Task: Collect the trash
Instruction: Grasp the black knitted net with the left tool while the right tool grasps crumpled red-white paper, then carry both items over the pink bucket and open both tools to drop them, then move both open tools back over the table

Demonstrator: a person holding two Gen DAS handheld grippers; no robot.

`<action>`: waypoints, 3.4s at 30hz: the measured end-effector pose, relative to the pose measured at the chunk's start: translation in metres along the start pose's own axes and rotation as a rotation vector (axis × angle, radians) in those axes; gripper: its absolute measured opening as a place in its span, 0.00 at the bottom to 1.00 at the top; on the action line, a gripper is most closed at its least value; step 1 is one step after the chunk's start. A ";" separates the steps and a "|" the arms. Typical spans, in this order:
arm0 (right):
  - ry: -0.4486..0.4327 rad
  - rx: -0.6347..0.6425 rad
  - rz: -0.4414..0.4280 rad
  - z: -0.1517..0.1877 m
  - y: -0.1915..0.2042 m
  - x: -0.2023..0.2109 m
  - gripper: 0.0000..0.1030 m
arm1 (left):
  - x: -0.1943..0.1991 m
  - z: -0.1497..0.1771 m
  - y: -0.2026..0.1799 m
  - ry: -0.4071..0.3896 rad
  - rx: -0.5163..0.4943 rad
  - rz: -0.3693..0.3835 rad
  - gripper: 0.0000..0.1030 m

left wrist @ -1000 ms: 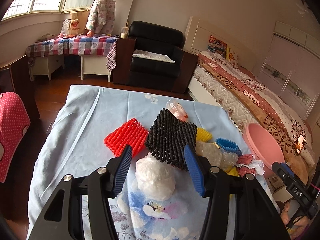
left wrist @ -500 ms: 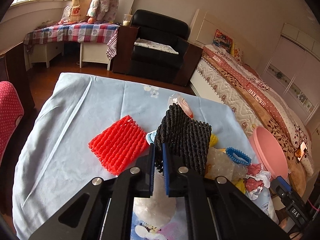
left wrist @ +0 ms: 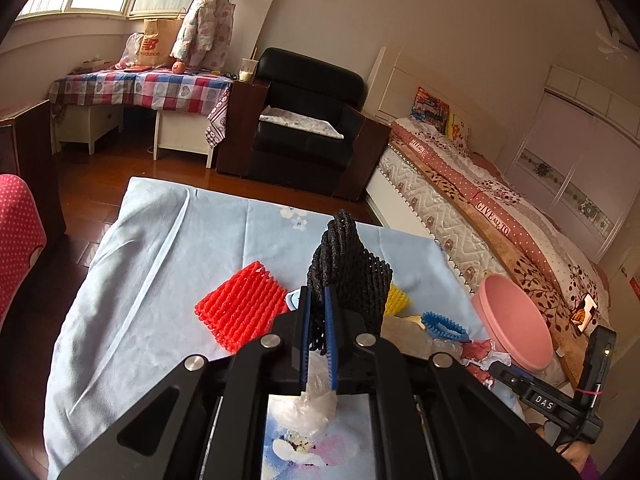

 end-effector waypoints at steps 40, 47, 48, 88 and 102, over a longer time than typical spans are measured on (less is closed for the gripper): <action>-0.233 -0.247 0.147 -0.034 -0.153 0.114 0.09 | -0.051 0.058 -0.263 0.162 -0.275 0.270 0.06; -0.203 -0.233 0.160 -0.041 -0.169 0.090 0.09 | -0.099 0.093 -0.304 0.250 -0.319 0.262 0.06; -0.196 -0.235 0.162 -0.041 -0.171 0.086 0.09 | -0.105 0.098 -0.307 0.262 -0.324 0.259 0.06; -0.243 -0.080 0.130 -0.069 -0.074 0.107 0.40 | -0.043 0.063 -0.242 0.165 -0.218 0.211 0.52; -0.173 -0.029 -0.062 -0.059 0.017 0.079 0.50 | 0.005 0.002 -0.111 0.028 -0.114 0.035 0.54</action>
Point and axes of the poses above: each gripper's, at about its wrist camera, not at the fingertips, and x roughly against the way its jaws point, y to its left, z to its underside, the point moved 9 cm from there along -x, roughly the way its jaws point, and after that the axes turned 12 degrees about x, right-handed, at the moved point
